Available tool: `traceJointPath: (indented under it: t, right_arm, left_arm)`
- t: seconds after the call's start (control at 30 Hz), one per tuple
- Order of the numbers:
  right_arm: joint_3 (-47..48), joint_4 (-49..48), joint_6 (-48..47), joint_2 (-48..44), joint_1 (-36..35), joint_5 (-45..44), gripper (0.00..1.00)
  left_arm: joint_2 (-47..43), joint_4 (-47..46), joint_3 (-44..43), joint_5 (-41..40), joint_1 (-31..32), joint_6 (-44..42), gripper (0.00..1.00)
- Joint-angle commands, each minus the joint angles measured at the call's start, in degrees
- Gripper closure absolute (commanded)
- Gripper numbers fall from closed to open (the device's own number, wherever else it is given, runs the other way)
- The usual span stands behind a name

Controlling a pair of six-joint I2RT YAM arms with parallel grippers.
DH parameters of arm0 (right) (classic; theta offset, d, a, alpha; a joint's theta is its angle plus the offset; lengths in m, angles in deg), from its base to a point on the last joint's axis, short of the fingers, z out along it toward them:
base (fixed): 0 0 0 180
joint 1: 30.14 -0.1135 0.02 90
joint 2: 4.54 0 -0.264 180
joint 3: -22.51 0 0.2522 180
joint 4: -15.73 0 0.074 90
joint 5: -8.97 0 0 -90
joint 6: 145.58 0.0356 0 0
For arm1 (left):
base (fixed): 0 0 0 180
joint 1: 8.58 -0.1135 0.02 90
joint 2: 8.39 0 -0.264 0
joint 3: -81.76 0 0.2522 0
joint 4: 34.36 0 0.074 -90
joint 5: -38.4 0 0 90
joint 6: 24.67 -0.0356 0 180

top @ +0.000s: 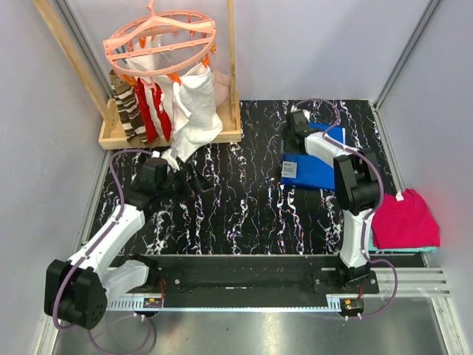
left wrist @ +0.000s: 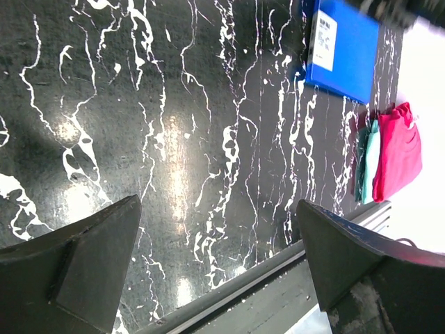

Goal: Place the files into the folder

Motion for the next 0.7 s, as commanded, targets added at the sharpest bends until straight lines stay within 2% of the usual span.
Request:
traceJointPath:
  t: [0.0, 0.07, 0.1, 0.17, 0.2, 0.23, 0.33, 0.4, 0.53, 0.67]
  right_arm:
    - [12.1, 2.7, 1.3, 4.8, 4.2, 5.6, 0.35]
    - [17.4, 5.0, 1.3, 6.6, 4.2, 7.7, 0.28]
    - [18.5, 5.7, 1.8, 6.6, 4.2, 8.6, 0.21]
    - [20.2, 7.4, 2.2, 4.9, 4.2, 10.1, 0.16]
    - [20.2, 8.1, 2.4, 3.6, 3.9, 10.0, 0.09]
    - [19.9, 8.6, 2.6, 0.3, 3.6, 9.6, 0.06]
    - [16.7, 11.2, 1.6, -7.9, 3.0, 10.5, 0.0]
    - [12.2, 13.6, 1.7, -13.1, 3.1, 12.1, 0.0]
    - [-2.8, 13.2, 2.4, -33.4, 3.1, 10.6, 0.0]
    - [-12.9, 13.8, 0.8, -50.2, 3.1, 9.8, 0.0]
  left_arm:
    - [0.1, -1.3, -3.2, 2.4, -0.2, -0.9, 0.03]
    - [0.0, -1.1, -3.3, 2.5, -0.3, -1.0, 0.02]
    - [-0.3, -1.1, -3.4, 2.4, -0.2, -1.2, 0.03]
    - [-0.3, -0.2, -3.9, 2.5, -0.2, -1.6, 0.02]
    - [-0.5, 0.1, -4.2, 2.5, -0.3, -2.1, 0.02]
    - [-0.6, 0.4, -4.4, 2.9, -0.2, -2.4, 0.02]
    - [-1.3, 1.6, -6.2, 3.5, -0.3, -4.4, 0.01]
    - [-1.4, 2.5, -9.0, 4.0, -0.3, -5.9, 0.01]
    - [-2.4, 4.5, -15.2, 6.3, -0.2, -7.7, 0.01]
    - [-4.1, 4.4, -20.3, 6.8, -0.2, -7.8, 0.01]
